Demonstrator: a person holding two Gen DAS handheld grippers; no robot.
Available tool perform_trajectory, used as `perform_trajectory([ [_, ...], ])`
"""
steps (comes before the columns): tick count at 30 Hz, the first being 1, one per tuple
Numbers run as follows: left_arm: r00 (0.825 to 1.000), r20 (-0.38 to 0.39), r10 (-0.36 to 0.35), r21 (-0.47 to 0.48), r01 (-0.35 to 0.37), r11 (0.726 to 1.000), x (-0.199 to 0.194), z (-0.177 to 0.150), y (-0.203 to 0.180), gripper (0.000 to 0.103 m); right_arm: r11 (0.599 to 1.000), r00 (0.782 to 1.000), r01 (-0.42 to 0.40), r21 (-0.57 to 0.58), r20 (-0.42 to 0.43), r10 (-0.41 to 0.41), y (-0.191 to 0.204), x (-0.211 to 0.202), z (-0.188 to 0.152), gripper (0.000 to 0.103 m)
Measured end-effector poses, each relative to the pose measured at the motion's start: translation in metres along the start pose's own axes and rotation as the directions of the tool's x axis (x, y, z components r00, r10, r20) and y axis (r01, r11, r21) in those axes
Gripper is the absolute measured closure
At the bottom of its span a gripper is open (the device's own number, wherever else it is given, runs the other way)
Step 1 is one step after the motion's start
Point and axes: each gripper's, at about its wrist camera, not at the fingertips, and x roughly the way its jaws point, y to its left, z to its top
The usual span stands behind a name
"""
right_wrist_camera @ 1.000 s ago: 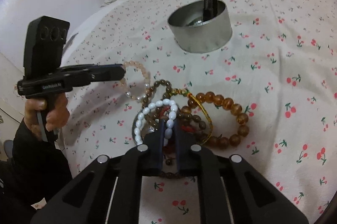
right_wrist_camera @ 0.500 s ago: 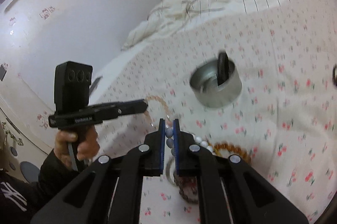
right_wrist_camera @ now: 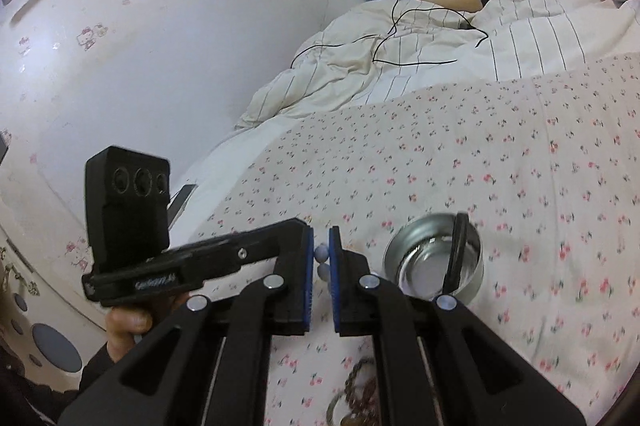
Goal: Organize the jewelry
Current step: 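Carry the white bracelet in the right gripper while the left carries the peach bracelet toward the tin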
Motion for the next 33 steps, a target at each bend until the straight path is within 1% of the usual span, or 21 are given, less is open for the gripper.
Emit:
perform_trajectory([
  [3,1.000,0.006,0.012,-0.008,-0.012,1.000,0.011,0.004,0.003,0.094,1.000,1.000,0.015,0.019,-0.001,-0.015,-0.012,0.012,0.007,0.095],
  [7,0.999,-0.014,0.038,0.001,-0.038,0.999,0.021,0.007,0.004,0.094,0.997,0.999,0.035,0.063,-0.015,-0.034,-0.035,0.022,0.008,0.095],
  [9,0.994,-0.044,0.097,0.011,-0.097,0.995,0.025,0.004,0.006,0.094,0.996,0.999,0.046,0.078,-0.027,-0.044,-0.045,0.026,0.007,0.095],
  [10,0.993,-0.058,0.104,0.015,-0.103,0.995,0.026,0.003,0.007,0.094,0.995,0.999,0.047,0.086,-0.026,-0.044,-0.049,0.027,0.006,0.095],
  [13,0.983,-0.143,0.118,0.003,-0.118,0.993,0.032,-0.011,0.019,0.092,0.993,0.998,0.045,0.109,-0.039,-0.040,-0.059,0.032,0.005,0.095],
  [15,0.975,-0.196,0.107,-0.051,-0.119,0.992,0.040,-0.021,0.034,0.089,0.993,0.998,0.042,0.113,-0.050,-0.037,-0.061,0.036,0.003,0.095],
  [16,0.973,-0.208,0.098,-0.080,-0.117,0.990,0.042,-0.026,0.042,0.087,0.993,0.998,0.038,0.113,-0.055,-0.032,-0.061,0.038,0.002,0.095],
  [18,0.971,-0.229,0.070,-0.136,-0.103,0.985,0.049,-0.032,0.054,0.078,0.994,0.998,0.034,0.105,-0.063,-0.027,-0.057,0.040,0.000,0.095],
  [19,0.973,-0.228,0.031,-0.194,-0.076,0.978,0.052,-0.036,0.063,0.075,0.994,0.997,0.033,0.102,-0.066,-0.026,-0.056,0.041,0.000,0.095],
  [20,0.973,-0.229,-0.006,-0.251,-0.053,0.967,0.054,-0.039,0.071,0.068,0.995,0.997,0.030,0.100,-0.070,-0.023,-0.056,0.042,-0.001,0.095],
  [21,0.973,-0.228,-0.013,-0.281,-0.053,0.958,0.057,-0.042,0.076,0.060,0.995,0.997,0.029,0.098,-0.072,-0.022,-0.055,0.042,-0.002,0.095],
  [23,0.976,-0.219,-0.011,-0.322,-0.062,0.945,0.060,-0.047,0.085,0.052,0.995,0.997,0.029,0.097,-0.073,-0.022,-0.054,0.043,-0.002,0.095],
  [25,0.978,-0.201,-0.053,-0.372,-0.026,0.928,0.065,-0.051,0.091,0.046,0.995,0.997,0.030,0.100,-0.072,-0.023,-0.055,0.043,-0.002,0.095],
  [27,0.982,-0.158,-0.105,-0.418,0.030,0.908,0.067,-0.055,0.095,0.036,0.994,0.997,0.031,0.103,-0.067,-0.024,-0.056,0.042,-0.002,0.095],
  [29,0.980,-0.130,-0.151,-0.444,0.079,0.892,0.072,-0.059,0.097,0.034,0.994,0.998,0.032,0.105,-0.059,-0.026,-0.058,0.042,-0.002,0.095],
  [31,0.978,-0.124,-0.166,-0.456,0.093,0.885,0.081,-0.062,0.095,0.033,0.993,0.997,0.036,0.111,-0.068,-0.029,-0.060,0.043,-0.002,0.095],
  [33,0.974,-0.138,-0.179,-0.464,0.096,0.881,0.090,-0.066,0.093,0.033,0.991,0.996,0.045,0.122,-0.079,-0.035,-0.063,0.045,-0.003,0.094],
])
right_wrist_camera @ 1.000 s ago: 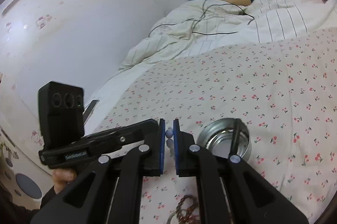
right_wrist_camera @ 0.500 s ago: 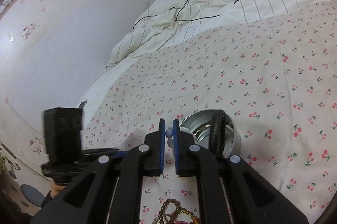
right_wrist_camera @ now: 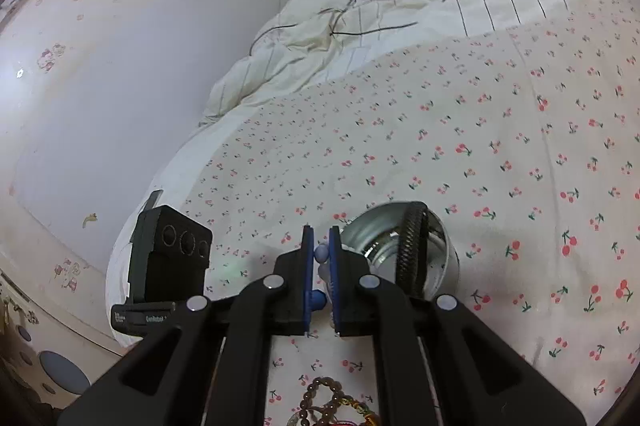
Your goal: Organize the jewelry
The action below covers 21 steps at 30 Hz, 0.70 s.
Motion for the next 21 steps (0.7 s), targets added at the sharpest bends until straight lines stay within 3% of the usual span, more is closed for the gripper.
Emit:
perform_trajectory([
  [1,1.000,-0.005,0.006,0.004,-0.006,1.000,0.004,0.000,-0.003,0.033,1.000,1.000,0.001,0.004,-0.004,-0.001,-0.001,0.001,0.000,0.094],
  [2,1.000,-0.007,0.018,0.015,-0.018,1.000,0.008,-0.002,-0.005,0.040,1.000,1.000,0.002,0.009,-0.006,-0.002,-0.003,0.001,0.001,0.094],
  [3,0.999,-0.024,0.030,0.027,-0.030,0.999,0.014,-0.003,-0.006,0.056,1.000,1.000,0.000,0.014,-0.007,0.000,-0.004,0.001,0.001,0.094],
  [5,0.997,-0.041,0.067,0.052,-0.065,0.997,0.020,-0.005,-0.008,0.074,1.000,1.000,-0.001,0.016,-0.003,0.001,-0.004,-0.001,0.002,0.094],
  [9,0.996,-0.016,0.085,0.100,-0.083,0.992,0.012,-0.005,-0.019,0.094,1.000,1.000,-0.010,0.020,0.007,0.010,-0.004,-0.005,0.004,0.094],
  [13,0.995,0.040,0.088,0.150,-0.093,0.984,-0.012,-0.001,-0.035,0.094,1.000,1.000,-0.019,0.023,0.014,0.018,-0.004,-0.008,0.005,0.093],
  [18,0.994,0.103,0.030,0.208,-0.051,0.977,-0.035,0.005,-0.053,0.095,0.999,1.000,-0.022,0.031,0.015,0.022,-0.005,-0.011,0.003,0.093],
  [20,0.993,0.111,0.025,0.232,-0.051,0.971,-0.037,0.007,-0.062,0.095,0.999,1.000,-0.019,0.036,0.019,0.018,-0.005,-0.013,0.003,0.087],
  [21,0.992,0.116,0.044,0.240,-0.071,0.968,-0.036,0.007,-0.065,0.095,0.999,1.000,-0.015,0.037,0.017,0.014,-0.006,-0.014,0.003,0.078],
])
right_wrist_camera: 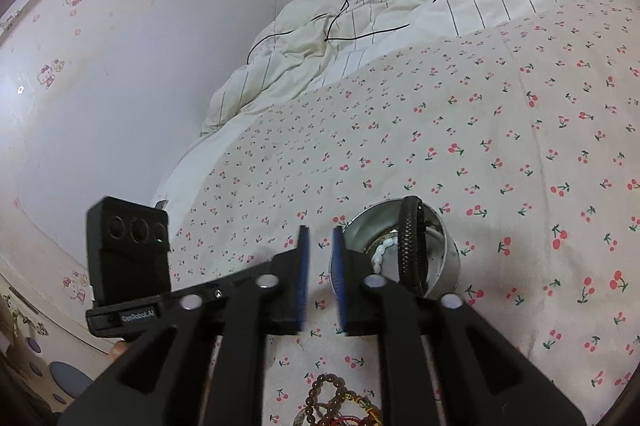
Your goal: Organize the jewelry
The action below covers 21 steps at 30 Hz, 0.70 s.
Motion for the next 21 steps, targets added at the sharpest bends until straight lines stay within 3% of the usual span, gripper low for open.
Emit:
perform_trajectory([
  [2,0.999,-0.031,0.031,-0.007,-0.031,0.999,0.004,0.000,0.000,0.095,1.000,0.999,0.015,-0.017,-0.043,-0.016,0.003,0.000,-0.001,0.071],
  [4,0.996,-0.047,0.080,-0.028,-0.081,0.996,0.005,-0.001,0.010,0.095,0.996,0.988,0.034,-0.078,-0.146,-0.045,0.012,0.006,-0.008,0.069],
  [7,0.992,-0.069,0.108,-0.096,-0.114,0.989,0.007,-0.004,0.030,0.094,0.977,0.954,0.100,-0.190,-0.260,-0.149,0.023,0.016,-0.031,0.064],
  [9,0.989,-0.072,0.127,-0.123,-0.135,0.983,0.009,-0.006,0.041,0.090,0.975,0.942,0.132,-0.180,-0.282,-0.180,0.017,0.029,-0.042,0.063],
  [12,0.989,-0.078,0.125,-0.183,-0.138,0.973,0.007,-0.008,0.056,0.078,0.985,0.941,0.124,-0.117,-0.301,-0.155,0.005,0.047,-0.049,0.063],
  [13,0.989,-0.074,0.127,-0.184,-0.139,0.973,0.007,-0.009,0.058,0.076,0.983,0.938,0.135,-0.123,-0.305,-0.167,0.004,0.054,-0.052,0.063],
  [15,0.988,-0.074,0.137,-0.185,-0.149,0.971,0.007,-0.010,0.059,0.057,0.983,0.932,0.129,-0.129,-0.323,-0.165,0.005,0.064,-0.057,0.063],
  [19,0.981,-0.143,0.130,-0.203,-0.157,0.966,0.029,-0.019,0.065,0.049,0.970,0.921,0.158,-0.186,-0.326,-0.213,0.010,0.075,-0.061,0.063],
  [21,0.982,-0.146,0.121,-0.217,-0.151,0.964,0.036,-0.024,0.067,0.040,0.957,0.919,0.180,-0.226,-0.308,-0.246,0.015,0.073,-0.062,0.063],
])
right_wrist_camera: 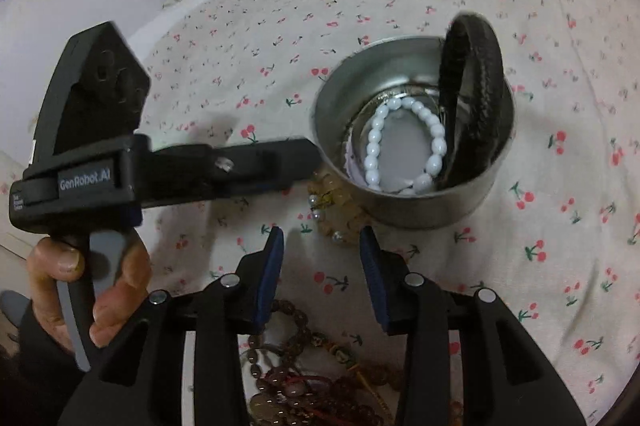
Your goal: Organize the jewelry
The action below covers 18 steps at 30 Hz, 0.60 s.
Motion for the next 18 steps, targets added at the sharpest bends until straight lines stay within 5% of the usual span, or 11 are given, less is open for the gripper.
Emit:
perform_trajectory([
  [5,1.000,-0.001,0.000,0.001,0.000,1.000,0.001,-0.001,-0.002,0.039,0.998,0.998,-0.055,0.023,0.035,0.055,-0.006,0.009,0.002,0.063],
  [7,1.000,-0.009,0.000,0.005,0.000,1.000,0.002,-0.001,-0.002,0.038,0.987,0.986,-0.159,-0.017,0.039,0.159,0.001,0.006,0.002,0.063],
  [9,1.000,-0.025,-0.009,0.007,0.009,1.000,0.005,-0.002,-0.004,0.034,0.982,0.987,-0.153,-0.111,0.033,0.157,0.020,-0.001,0.002,0.063],
  [13,0.998,-0.056,0.042,0.076,-0.038,0.996,0.014,-0.008,-0.014,0.033,0.977,0.984,-0.174,-0.124,-0.003,0.175,0.019,-0.006,-0.003,0.049],
  [16,0.987,-0.057,0.147,0.165,-0.136,0.977,0.016,-0.013,-0.022,0.051,0.979,0.983,-0.183,-0.094,-0.045,0.180,0.010,-0.006,-0.004,0.048],
  [18,0.971,-0.039,0.237,0.235,-0.222,0.946,0.015,-0.015,-0.026,0.080,0.982,0.986,-0.161,-0.099,-0.051,0.156,0.006,-0.012,-0.005,0.042],
])
